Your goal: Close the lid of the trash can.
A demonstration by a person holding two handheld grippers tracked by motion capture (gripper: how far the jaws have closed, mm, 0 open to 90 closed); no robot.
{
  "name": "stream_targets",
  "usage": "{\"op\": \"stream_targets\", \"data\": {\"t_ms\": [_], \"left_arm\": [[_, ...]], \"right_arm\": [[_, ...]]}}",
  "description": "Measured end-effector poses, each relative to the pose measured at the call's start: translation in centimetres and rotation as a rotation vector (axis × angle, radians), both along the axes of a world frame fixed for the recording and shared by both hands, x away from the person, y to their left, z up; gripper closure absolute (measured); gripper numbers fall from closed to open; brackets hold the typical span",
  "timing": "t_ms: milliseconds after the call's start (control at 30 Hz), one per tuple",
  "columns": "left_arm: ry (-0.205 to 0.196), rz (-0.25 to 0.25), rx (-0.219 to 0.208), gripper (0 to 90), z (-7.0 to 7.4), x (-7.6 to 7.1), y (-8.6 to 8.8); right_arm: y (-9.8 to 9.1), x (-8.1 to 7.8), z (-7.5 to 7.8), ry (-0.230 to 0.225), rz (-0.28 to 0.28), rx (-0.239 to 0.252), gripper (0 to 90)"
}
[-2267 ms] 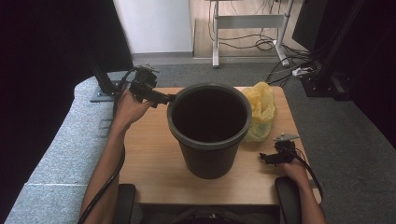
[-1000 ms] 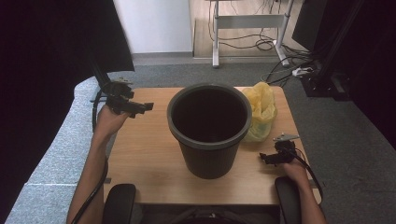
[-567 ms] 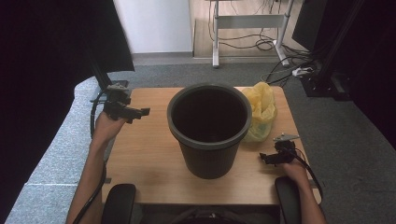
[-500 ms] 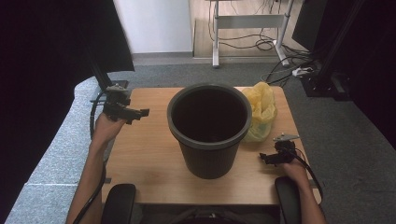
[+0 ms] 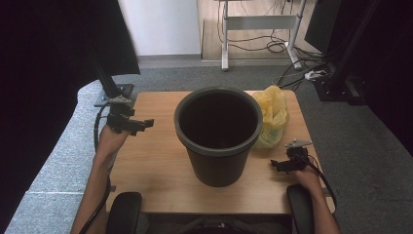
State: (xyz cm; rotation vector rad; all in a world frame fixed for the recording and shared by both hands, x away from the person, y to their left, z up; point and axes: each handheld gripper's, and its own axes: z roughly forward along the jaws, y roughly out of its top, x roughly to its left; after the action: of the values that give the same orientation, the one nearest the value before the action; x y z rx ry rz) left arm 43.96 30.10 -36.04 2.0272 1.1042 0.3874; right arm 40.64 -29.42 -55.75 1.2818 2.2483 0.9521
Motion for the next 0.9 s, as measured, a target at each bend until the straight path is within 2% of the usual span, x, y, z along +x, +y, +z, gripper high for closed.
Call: {"op": "stream_targets", "data": {"t_ms": [900], "left_arm": [[0.024, -0.010, 0.005, 0.0, -4.7, -0.3, -0.3]], "right_arm": [[0.0, 0.0, 0.0, 0.000, 0.001, 0.000, 0.0]]}}
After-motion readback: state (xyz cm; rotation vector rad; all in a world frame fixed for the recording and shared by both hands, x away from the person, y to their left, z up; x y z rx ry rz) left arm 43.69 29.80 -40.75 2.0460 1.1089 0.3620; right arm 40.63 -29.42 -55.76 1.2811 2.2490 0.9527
